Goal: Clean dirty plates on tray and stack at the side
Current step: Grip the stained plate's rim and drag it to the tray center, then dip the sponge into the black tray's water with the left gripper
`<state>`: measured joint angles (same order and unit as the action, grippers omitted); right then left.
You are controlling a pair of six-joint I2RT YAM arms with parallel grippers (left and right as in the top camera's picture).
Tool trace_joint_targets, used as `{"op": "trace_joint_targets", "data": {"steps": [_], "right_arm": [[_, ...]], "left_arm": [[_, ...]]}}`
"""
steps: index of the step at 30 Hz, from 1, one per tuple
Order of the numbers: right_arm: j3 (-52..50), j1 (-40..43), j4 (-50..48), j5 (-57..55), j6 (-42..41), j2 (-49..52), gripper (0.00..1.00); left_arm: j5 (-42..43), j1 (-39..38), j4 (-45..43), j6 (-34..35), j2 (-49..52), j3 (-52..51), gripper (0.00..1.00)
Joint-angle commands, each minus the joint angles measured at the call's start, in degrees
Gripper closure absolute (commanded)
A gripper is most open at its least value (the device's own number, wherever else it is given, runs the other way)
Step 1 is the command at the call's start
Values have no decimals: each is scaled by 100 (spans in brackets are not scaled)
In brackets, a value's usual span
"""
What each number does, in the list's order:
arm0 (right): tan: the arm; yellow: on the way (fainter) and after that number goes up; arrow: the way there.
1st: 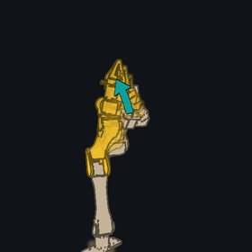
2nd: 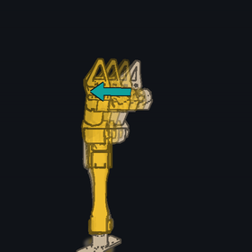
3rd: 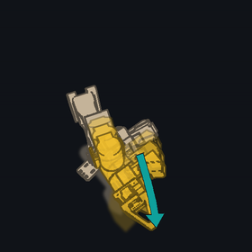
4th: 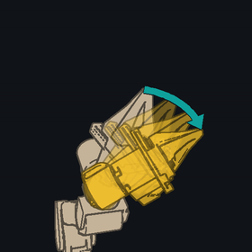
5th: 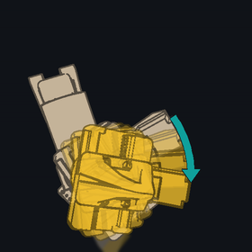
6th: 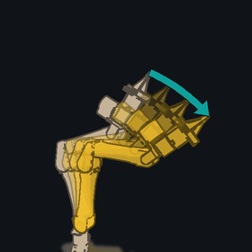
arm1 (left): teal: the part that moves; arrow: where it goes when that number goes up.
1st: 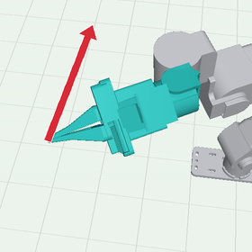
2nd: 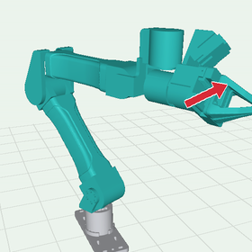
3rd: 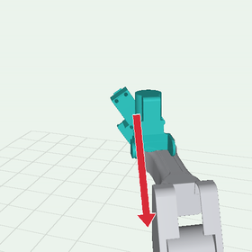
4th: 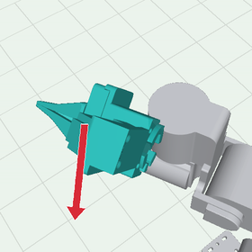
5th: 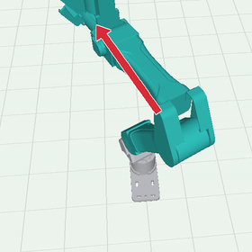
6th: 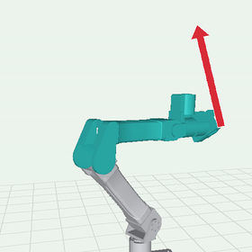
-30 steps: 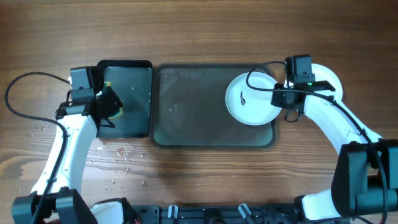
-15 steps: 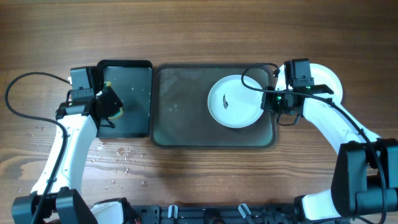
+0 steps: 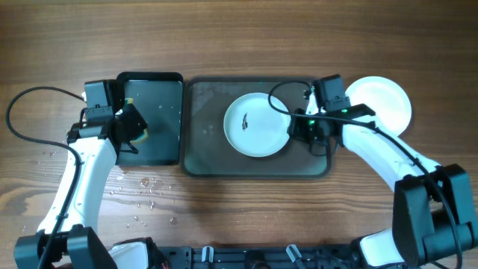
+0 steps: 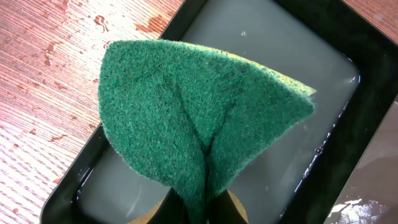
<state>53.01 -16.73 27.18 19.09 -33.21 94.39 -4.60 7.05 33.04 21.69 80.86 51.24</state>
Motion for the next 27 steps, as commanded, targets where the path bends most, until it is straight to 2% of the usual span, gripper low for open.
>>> {"op": "trace_joint_targets", "data": {"steps": [1, 6, 8, 12, 14, 17, 22, 27], "right_arm": [[-26, -214, -177, -343, -289, -11, 65], [-26, -96, -531, -1029, 348, -11, 62], [-26, 15, -754, -920, 525, -11, 56], [-26, 332, -992, -201, 629, -9, 56], [-26, 442, -1029, -35, 669, 0, 57], [-26, 531, -1014, 72, 807, 2, 68], [-26, 531, -1069, 92, 925, 271, 70], [-26, 531, -1268, 625, 901, 754, 76]], "left_arm": [[11, 24, -24, -92, -81, -4, 96], [11, 24, -26, -92, -81, -4, 96], [11, 24, -28, -92, -81, -4, 96], [11, 24, -26, -92, -81, -4, 96], [11, 24, -26, -92, -83, -4, 96], [11, 24, -28, -92, -81, -4, 96], [11, 24, -24, -92, -81, -4, 96], [11, 24, -24, -92, -81, -4, 96]]}}
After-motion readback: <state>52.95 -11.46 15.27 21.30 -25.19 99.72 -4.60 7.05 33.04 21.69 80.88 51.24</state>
